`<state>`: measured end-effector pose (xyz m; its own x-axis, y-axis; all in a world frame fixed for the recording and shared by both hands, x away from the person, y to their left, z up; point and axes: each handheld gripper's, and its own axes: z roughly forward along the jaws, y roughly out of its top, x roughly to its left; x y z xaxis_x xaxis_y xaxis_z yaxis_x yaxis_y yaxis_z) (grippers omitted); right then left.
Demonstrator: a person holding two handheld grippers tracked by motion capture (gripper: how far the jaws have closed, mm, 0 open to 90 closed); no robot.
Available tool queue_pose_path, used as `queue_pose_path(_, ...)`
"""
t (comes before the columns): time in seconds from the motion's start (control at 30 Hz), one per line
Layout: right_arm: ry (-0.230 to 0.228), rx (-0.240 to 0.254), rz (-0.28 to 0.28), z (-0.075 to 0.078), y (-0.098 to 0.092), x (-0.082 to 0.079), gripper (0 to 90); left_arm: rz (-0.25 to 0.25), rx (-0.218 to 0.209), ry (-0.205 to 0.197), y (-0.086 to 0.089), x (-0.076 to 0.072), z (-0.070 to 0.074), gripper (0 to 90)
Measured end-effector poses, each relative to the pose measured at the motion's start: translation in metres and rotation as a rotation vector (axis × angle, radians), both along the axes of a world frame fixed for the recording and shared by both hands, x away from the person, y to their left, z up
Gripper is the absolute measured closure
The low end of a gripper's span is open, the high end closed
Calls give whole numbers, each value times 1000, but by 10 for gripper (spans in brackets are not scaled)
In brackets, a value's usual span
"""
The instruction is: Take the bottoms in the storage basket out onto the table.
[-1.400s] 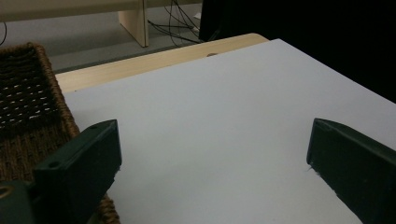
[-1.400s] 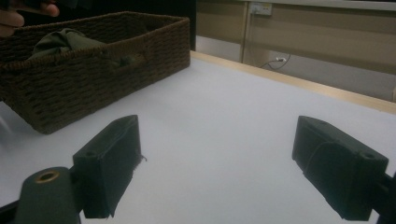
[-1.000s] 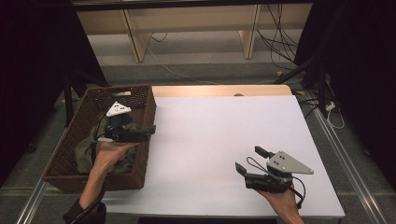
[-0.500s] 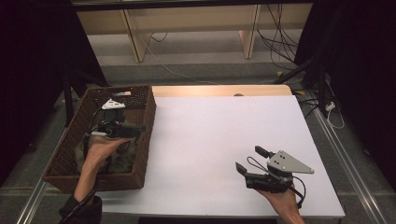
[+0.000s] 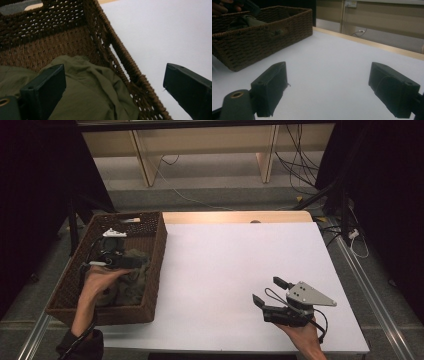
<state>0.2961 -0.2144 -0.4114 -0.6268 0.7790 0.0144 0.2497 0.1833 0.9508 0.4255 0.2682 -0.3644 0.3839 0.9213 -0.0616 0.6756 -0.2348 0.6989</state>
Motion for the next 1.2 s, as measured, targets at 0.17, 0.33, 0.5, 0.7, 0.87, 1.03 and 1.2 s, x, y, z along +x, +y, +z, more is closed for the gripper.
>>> queue_pose_path(0.17,2,-1,1,0,0,0,163,23,12,17,8,0,-1,40)
queue_pose_path(0.33,5,1,1,0,1,0,163,62,36,46,20,1,-4,40)
queue_pose_path(0.5,6,1,2,0,1,0,163,79,50,71,26,1,-7,40)
queue_pose_path(0.7,5,1,2,-1,1,0,163,105,87,110,32,3,-13,40)
queue_pose_path(0.87,4,0,4,-1,1,0,164,111,92,136,33,5,-18,40)
queue_pose_path(1.03,6,-3,5,-1,1,0,164,110,108,159,34,6,-20,40)
queue_pose_path(1.2,6,-2,5,-1,1,0,164,107,114,184,34,8,-25,40)
